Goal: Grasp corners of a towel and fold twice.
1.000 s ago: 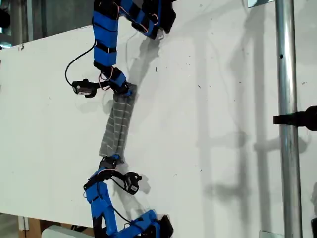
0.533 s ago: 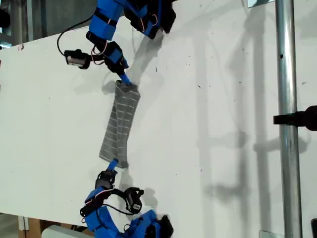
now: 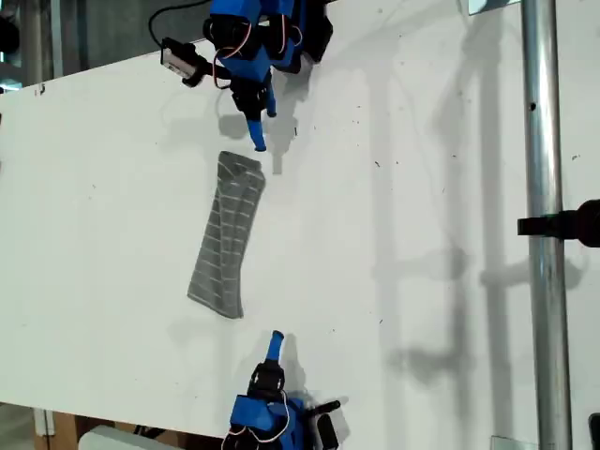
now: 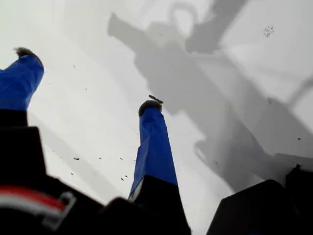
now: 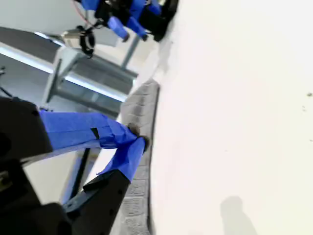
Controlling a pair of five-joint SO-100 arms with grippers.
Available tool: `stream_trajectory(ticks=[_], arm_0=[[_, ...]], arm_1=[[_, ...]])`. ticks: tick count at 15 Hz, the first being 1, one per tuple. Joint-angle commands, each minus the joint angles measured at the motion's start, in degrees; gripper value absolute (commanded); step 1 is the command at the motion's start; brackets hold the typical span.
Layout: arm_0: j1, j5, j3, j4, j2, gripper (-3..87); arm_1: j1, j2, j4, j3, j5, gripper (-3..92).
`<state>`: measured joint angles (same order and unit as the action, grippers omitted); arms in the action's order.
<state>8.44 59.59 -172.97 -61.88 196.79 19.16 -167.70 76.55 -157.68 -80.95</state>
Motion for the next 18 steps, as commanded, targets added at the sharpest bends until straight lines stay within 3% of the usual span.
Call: stream_trajectory(ticks=[1, 3, 6, 9, 13, 15, 16, 18], arm_0=[[-5.62, 1.76, -5.71, 2.29, 2.29, -2.5], [-8.70, 0.97, -5.80, -0.18, 2.29, -2.5], [-8.70, 1.32, -5.80, -1.41, 2.29, -2.5], [-8.53, 2.29, -5.89, -2.55, 2.29, -2.6], [-8.09, 2.37, -5.89, -3.08, 2.29, -2.6], [-7.82, 2.37, -5.89, -3.34, 2.29, -2.6], [-7.91, 2.46, -5.89, -3.34, 2.29, -2.6], [-7.91, 2.55, -5.89, -3.43, 2.29, -2.6]], arm_1=[[6.33, 2.81, -4.13, 0.18, 0.26, 41.4], [11.07, 13.54, -14.15, 0.35, 0.88, 41.5], [12.39, 49.57, -35.51, 11.95, 1.32, 42.7], [12.22, 67.85, -47.81, 23.55, 2.99, 41.6], [12.92, 76.90, -50.27, 32.52, 7.29, 36.8], [13.01, 77.61, -54.05, 32.61, 11.95, 20.8], [13.18, 76.11, -50.19, 32.08, 11.69, -0.2], [13.10, 70.66, -39.29, 30.76, 16.17, -0.2]])
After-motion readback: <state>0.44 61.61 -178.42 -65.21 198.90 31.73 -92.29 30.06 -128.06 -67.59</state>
